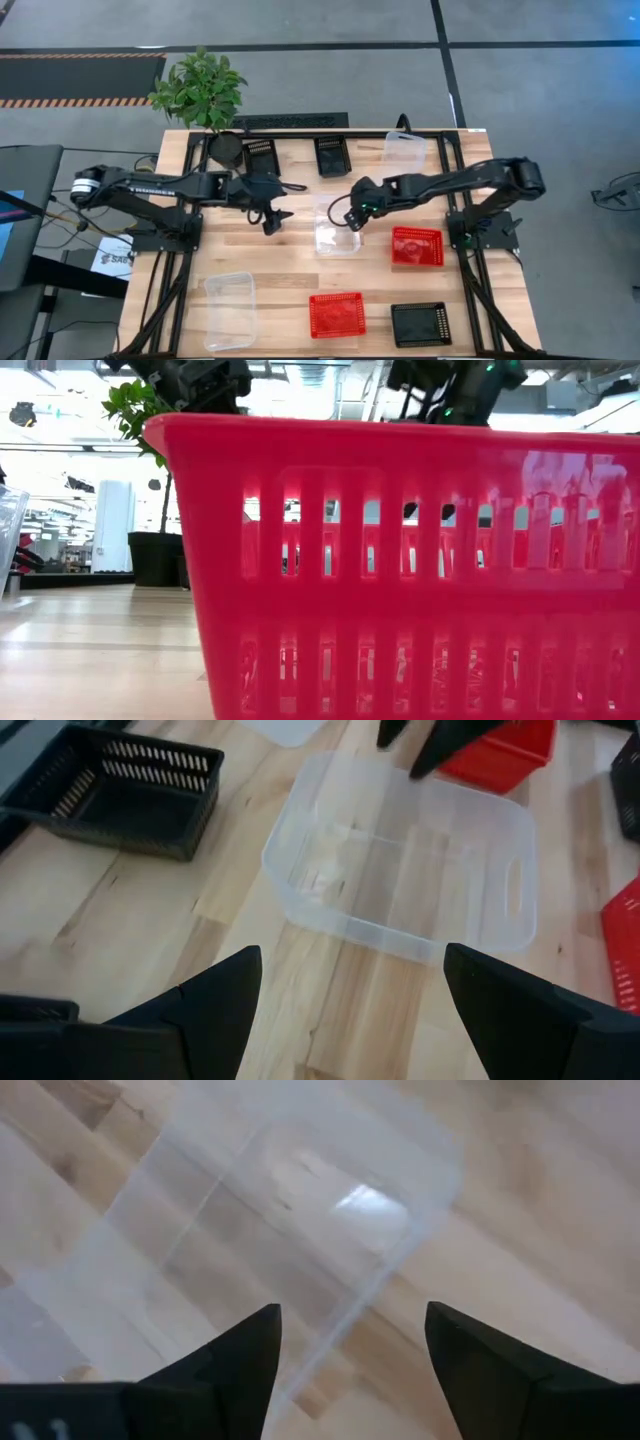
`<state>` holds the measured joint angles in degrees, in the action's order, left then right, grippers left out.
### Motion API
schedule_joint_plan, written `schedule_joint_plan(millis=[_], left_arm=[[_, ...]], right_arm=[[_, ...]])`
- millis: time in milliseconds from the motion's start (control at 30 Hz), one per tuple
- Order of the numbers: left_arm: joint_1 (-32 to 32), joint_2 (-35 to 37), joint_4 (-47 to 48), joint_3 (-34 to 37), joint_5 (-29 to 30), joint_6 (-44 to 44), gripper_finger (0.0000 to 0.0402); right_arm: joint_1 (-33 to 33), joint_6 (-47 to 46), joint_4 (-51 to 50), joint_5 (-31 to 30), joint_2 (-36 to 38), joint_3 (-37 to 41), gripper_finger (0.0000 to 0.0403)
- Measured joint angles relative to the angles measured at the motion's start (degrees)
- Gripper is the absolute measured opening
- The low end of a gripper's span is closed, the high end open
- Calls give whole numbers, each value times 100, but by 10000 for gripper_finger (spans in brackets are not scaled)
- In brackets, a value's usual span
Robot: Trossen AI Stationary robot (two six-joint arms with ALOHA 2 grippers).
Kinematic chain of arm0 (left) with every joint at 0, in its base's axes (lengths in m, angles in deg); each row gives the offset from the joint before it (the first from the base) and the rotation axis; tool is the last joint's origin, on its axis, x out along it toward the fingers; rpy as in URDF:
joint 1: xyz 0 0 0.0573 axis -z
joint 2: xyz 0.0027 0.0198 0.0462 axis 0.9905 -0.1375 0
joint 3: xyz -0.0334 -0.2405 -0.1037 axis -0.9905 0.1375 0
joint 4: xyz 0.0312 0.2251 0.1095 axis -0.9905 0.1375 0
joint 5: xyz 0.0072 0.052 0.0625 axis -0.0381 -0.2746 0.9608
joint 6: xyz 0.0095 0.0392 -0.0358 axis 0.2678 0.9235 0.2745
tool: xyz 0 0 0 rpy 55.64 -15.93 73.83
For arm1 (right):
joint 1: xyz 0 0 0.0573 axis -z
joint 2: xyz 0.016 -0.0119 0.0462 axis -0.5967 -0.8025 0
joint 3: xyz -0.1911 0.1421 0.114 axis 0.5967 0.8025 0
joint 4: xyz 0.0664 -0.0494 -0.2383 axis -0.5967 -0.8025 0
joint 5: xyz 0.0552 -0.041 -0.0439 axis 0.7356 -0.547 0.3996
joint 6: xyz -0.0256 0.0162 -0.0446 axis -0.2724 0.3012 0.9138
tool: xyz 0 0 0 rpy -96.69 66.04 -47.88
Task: Stack baskets by color
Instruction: Stack the middle transparent bin on top of the top transparent bin
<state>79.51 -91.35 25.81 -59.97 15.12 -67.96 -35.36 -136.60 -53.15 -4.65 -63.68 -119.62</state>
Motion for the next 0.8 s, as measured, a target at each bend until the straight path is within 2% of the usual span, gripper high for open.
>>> schedule_joint_plan(millis=[267, 400, 533, 733, 800], left_arm=[[0, 93, -289, 215, 0, -9, 300], [0, 93, -342, 215, -1, 33, 300], [0, 93, -332, 215, -1, 35, 300], [0, 90, -317, 215, -3, 37, 300], [0, 90, -319, 215, -3, 37, 300]], right_arm=[[0, -317, 89, 16, -647, 10, 268], [-23, -289, 174, 17, -821, -5, 245], [-59, -216, 70, 16, -849, -29, 182], [-220, -237, 113, -606, -538, -31, 26], [-260, -210, 61, -792, -301, -28, 14]])
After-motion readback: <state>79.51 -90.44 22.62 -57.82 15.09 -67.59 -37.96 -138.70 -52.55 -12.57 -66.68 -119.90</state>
